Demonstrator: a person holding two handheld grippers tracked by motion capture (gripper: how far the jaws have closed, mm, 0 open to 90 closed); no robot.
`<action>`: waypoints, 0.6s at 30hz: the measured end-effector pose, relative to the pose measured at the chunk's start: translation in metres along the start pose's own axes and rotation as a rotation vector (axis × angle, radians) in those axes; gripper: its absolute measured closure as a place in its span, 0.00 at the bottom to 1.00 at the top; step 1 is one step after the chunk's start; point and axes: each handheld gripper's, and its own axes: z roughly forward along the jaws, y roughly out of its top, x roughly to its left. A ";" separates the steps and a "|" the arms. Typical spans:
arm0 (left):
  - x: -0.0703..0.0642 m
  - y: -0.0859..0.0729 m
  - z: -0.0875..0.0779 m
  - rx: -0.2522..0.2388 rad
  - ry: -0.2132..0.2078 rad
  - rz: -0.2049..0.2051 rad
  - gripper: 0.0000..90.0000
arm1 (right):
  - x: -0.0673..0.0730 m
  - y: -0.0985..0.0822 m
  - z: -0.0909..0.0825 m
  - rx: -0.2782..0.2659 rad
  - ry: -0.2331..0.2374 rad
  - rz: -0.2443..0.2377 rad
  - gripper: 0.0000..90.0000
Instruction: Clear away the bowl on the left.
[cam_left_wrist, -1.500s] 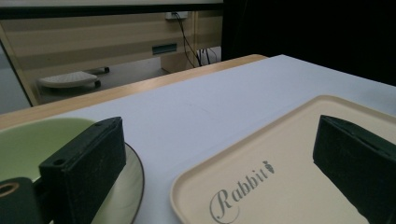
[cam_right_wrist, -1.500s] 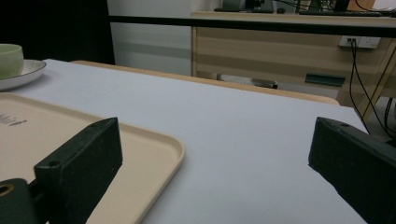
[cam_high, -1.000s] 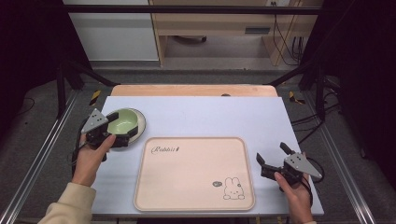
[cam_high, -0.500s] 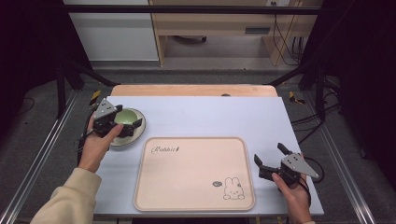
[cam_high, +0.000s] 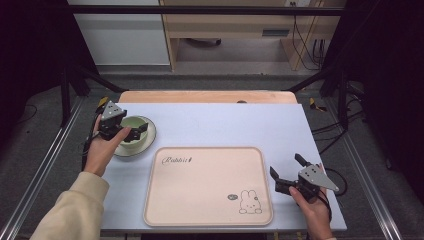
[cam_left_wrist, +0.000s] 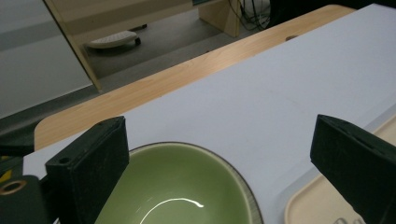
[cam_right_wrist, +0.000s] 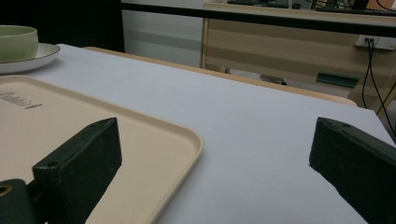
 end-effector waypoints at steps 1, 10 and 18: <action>0.001 -0.001 0.001 0.008 0.009 0.005 0.05 | 0.000 0.000 0.000 0.000 0.001 -0.002 0.03; 0.018 -0.007 0.003 0.042 0.081 -0.014 0.06 | -0.001 -0.001 0.001 0.001 0.000 -0.004 0.03; 0.031 -0.016 0.006 0.081 0.123 -0.062 0.06 | 0.000 -0.001 0.001 0.004 0.009 -0.004 0.05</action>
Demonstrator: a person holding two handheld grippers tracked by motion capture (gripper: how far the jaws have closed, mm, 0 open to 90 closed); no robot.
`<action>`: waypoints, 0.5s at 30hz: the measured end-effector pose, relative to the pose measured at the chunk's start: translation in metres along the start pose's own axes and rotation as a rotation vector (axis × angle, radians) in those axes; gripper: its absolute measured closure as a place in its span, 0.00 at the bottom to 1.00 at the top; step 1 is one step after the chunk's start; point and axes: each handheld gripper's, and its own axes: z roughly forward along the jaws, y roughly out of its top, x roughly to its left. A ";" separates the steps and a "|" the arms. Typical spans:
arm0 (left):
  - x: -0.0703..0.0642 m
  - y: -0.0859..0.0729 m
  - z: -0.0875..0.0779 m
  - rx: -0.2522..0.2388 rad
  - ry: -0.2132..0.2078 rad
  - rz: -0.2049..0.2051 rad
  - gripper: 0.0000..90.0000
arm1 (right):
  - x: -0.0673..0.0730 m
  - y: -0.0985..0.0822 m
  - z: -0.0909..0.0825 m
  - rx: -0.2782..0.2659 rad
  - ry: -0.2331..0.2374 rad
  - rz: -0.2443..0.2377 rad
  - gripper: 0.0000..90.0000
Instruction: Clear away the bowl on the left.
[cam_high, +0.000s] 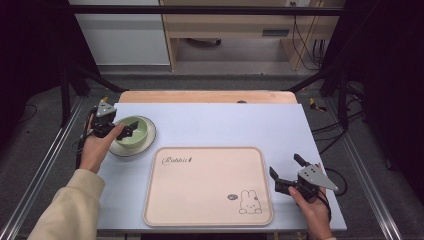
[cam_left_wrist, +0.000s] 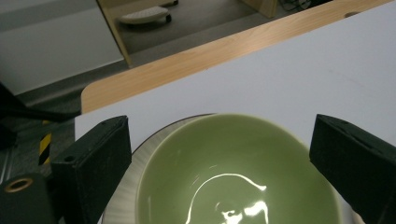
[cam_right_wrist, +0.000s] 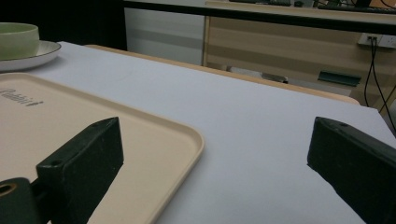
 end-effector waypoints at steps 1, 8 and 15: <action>0.001 -0.001 0.001 0.009 -0.001 -0.010 0.07 | 0.000 0.000 0.000 0.000 0.001 -0.003 0.05; 0.010 -0.007 0.003 0.022 0.021 -0.030 0.07 | 0.000 -0.001 0.000 0.008 -0.005 0.003 0.05; 0.019 -0.016 0.004 0.062 0.025 -0.075 0.07 | -0.001 -0.001 0.000 0.008 -0.007 0.000 0.05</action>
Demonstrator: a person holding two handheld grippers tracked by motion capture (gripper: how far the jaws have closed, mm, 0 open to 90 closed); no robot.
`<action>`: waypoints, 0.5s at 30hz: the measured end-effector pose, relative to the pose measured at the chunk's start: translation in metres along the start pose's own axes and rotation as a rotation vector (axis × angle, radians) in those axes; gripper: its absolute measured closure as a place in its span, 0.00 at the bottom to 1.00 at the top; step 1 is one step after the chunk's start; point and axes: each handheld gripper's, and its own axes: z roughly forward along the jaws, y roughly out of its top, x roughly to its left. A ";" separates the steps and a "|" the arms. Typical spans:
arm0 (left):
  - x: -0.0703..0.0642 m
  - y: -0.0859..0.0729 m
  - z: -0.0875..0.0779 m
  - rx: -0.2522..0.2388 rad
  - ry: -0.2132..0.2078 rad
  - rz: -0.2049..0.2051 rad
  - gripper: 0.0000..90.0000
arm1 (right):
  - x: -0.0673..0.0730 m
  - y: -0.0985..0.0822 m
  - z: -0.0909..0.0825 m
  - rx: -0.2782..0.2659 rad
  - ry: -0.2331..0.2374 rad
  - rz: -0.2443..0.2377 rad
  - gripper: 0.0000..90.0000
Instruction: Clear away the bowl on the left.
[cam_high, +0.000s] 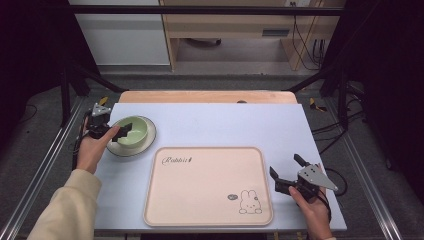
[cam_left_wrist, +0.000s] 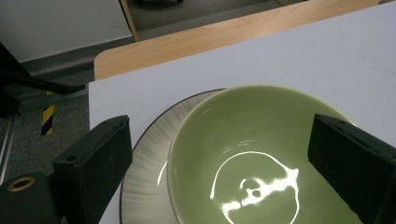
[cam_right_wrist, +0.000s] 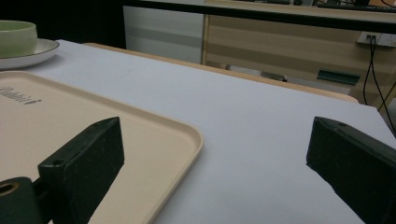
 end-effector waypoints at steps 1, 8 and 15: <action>0.001 -0.001 0.000 0.003 0.006 -0.012 0.08 | 0.000 0.000 0.000 0.000 0.000 0.001 0.05; 0.003 -0.004 -0.003 0.040 0.013 -0.054 0.13 | 0.000 0.001 -0.001 -0.005 0.001 -0.002 0.05; 0.003 -0.004 -0.002 0.065 -0.002 -0.070 0.24 | 0.000 0.001 -0.001 -0.004 -0.002 -0.007 0.05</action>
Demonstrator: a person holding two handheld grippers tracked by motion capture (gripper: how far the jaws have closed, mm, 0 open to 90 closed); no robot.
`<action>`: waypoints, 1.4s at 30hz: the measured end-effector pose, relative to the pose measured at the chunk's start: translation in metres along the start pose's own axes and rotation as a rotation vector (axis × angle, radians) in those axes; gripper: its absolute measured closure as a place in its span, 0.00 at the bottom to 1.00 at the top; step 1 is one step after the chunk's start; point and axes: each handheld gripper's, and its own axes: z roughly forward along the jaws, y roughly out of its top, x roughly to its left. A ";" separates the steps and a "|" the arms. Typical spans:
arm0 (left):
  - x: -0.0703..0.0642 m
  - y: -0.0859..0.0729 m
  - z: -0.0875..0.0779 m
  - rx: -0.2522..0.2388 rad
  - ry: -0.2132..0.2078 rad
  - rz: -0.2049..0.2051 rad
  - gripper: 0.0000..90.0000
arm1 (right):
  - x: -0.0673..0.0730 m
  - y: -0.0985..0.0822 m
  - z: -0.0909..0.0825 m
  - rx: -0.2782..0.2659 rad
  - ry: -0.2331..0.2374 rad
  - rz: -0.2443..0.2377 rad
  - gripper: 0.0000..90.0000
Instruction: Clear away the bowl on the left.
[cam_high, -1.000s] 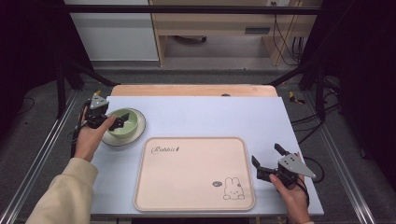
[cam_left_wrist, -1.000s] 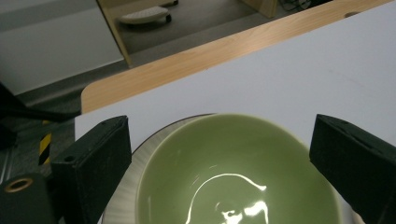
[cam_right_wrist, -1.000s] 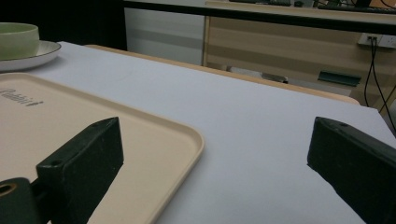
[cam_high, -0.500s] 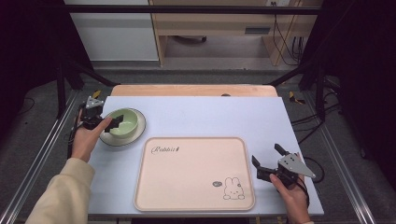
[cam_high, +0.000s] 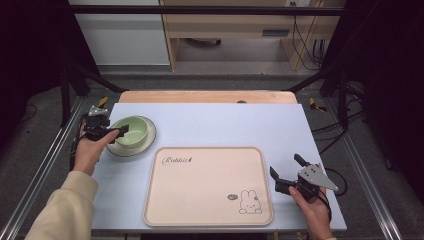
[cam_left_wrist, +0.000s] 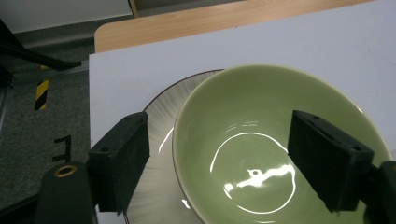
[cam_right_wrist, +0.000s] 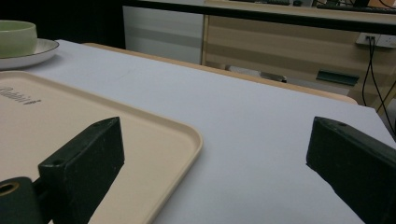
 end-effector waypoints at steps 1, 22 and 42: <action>0.000 0.000 0.000 0.014 0.008 0.004 0.25 | 0.000 0.000 0.000 0.001 0.000 0.003 0.05; 0.009 0.005 0.020 0.139 0.037 -0.064 0.65 | 0.000 -0.002 0.002 0.016 0.016 0.004 0.05; 0.020 0.005 0.025 0.210 0.020 -0.116 0.83 | -0.001 -0.003 0.002 0.029 0.019 0.007 0.04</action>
